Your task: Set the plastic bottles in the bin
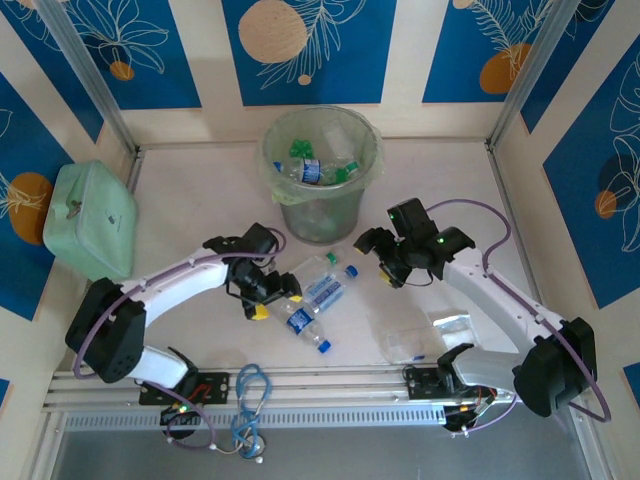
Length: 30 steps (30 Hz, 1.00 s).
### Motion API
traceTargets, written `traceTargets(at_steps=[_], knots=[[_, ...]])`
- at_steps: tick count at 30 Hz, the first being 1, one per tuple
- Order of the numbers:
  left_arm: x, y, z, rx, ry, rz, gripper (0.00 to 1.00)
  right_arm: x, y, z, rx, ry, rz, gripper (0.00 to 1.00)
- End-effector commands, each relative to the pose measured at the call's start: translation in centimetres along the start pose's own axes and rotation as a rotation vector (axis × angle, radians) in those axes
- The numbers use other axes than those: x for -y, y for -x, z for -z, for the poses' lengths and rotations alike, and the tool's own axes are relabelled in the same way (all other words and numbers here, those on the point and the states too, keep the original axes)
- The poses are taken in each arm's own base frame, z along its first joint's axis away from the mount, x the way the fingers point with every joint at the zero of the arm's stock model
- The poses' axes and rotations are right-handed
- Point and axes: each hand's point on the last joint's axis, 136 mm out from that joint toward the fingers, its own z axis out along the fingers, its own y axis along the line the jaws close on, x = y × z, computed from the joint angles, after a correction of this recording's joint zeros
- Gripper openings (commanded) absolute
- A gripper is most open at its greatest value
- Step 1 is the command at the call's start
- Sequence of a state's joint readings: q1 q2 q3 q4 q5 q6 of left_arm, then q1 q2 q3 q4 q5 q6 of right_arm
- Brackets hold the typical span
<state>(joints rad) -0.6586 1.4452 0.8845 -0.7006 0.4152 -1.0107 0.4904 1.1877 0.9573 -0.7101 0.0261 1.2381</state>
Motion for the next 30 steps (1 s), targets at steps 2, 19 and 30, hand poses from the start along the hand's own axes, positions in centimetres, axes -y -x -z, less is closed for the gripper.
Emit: traceTargets(at_steps=[2, 19, 30], knots=[[-0.3, -0.4, -1.3, -0.014, 0.010, 0.087, 0.85, 0.8, -0.3, 1.0, -0.011, -0.006, 0.000, 0.83], [-1.2, 0.8, -4.9, 0.075, 0.025, 0.273, 0.76, 3.9, -0.2, 2.9, 0.013, 0.022, -0.050, 0.83], [-1.5, -0.2, -2.2, 0.098, 0.042, 0.196, 0.60, 4.4, 0.1, 3.7, 0.052, 0.043, -0.062, 0.83]])
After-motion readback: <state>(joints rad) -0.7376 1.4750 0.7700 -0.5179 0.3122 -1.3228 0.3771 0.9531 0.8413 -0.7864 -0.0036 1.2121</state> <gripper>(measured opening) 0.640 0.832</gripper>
